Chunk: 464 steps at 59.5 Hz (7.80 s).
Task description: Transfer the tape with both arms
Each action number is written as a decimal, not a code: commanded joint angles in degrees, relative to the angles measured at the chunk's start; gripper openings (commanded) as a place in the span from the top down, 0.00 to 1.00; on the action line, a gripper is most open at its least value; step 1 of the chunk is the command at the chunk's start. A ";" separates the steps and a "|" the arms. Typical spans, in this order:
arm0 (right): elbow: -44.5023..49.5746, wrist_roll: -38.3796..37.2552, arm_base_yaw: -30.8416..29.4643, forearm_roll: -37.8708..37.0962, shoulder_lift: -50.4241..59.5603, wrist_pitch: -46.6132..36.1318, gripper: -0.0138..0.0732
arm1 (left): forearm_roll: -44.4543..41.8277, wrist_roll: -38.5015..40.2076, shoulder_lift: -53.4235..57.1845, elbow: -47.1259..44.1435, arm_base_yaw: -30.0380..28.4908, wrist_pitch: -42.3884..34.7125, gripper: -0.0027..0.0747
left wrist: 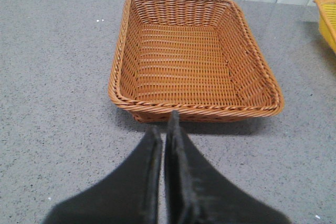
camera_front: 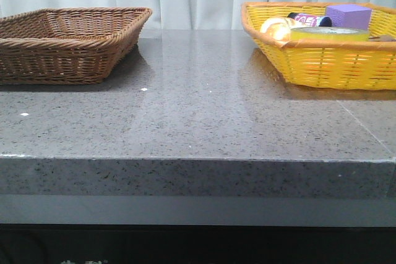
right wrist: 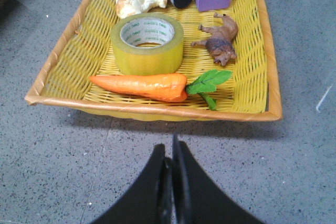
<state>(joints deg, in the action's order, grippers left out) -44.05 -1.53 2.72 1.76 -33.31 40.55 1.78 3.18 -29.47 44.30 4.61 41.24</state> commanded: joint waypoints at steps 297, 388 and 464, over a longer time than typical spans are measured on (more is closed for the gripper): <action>-68.42 4.07 28.48 2.27 -64.24 20.36 0.32 | 10.33 -11.84 -9.94 6.46 26.78 -7.91 0.26; -4.68 2.57 26.95 7.01 -11.90 -9.92 0.32 | 10.33 -31.83 -28.75 19.69 26.78 2.56 0.26; -4.68 2.57 26.95 7.01 -11.90 -9.92 0.32 | 24.89 -56.44 -79.98 63.93 26.78 31.23 0.26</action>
<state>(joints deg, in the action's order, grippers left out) -47.25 1.09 29.93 8.69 -45.84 34.75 23.40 -53.15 -111.39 105.83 31.11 70.39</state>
